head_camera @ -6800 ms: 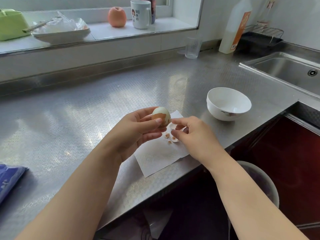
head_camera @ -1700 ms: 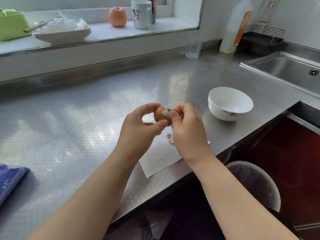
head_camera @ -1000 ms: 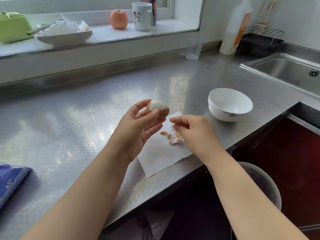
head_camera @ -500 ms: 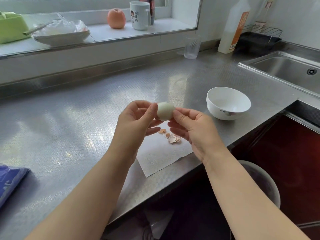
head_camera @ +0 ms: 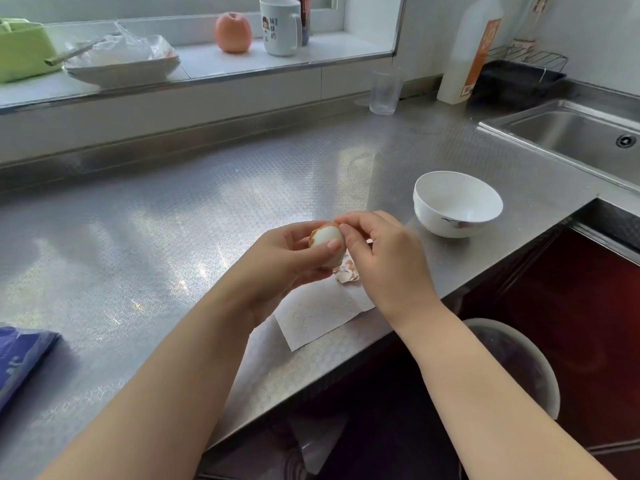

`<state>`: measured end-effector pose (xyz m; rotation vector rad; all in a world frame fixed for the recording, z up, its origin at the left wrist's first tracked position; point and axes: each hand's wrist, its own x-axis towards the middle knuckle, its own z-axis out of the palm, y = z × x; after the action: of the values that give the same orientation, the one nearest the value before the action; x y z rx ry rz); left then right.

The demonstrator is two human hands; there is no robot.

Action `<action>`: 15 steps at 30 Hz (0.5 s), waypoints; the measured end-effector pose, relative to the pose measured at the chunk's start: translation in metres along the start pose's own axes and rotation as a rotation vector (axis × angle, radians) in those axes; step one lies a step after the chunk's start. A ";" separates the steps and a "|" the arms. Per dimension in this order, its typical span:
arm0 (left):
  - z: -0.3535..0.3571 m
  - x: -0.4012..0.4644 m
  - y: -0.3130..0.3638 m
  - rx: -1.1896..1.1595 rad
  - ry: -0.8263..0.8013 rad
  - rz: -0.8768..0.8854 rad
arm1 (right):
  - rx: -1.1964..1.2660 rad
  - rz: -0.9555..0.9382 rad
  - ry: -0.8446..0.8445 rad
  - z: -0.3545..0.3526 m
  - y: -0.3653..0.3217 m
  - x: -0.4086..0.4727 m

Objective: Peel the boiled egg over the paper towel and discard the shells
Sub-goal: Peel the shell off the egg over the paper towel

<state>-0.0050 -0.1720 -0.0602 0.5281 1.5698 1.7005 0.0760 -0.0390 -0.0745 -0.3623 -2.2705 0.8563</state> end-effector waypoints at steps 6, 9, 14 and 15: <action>0.002 0.000 -0.001 0.021 0.082 0.005 | -0.132 -0.073 0.065 0.009 -0.001 0.000; 0.002 0.000 -0.001 0.010 0.095 0.011 | 0.037 0.077 0.021 0.008 -0.003 0.002; -0.001 0.002 0.002 -0.029 0.168 0.027 | 0.258 0.329 -0.032 -0.002 0.003 0.005; -0.003 0.002 0.002 -0.031 0.176 0.033 | 0.218 0.327 -0.082 -0.003 0.005 0.004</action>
<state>-0.0084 -0.1723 -0.0590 0.3991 1.6625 1.8358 0.0751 -0.0316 -0.0737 -0.6174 -2.1958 1.2936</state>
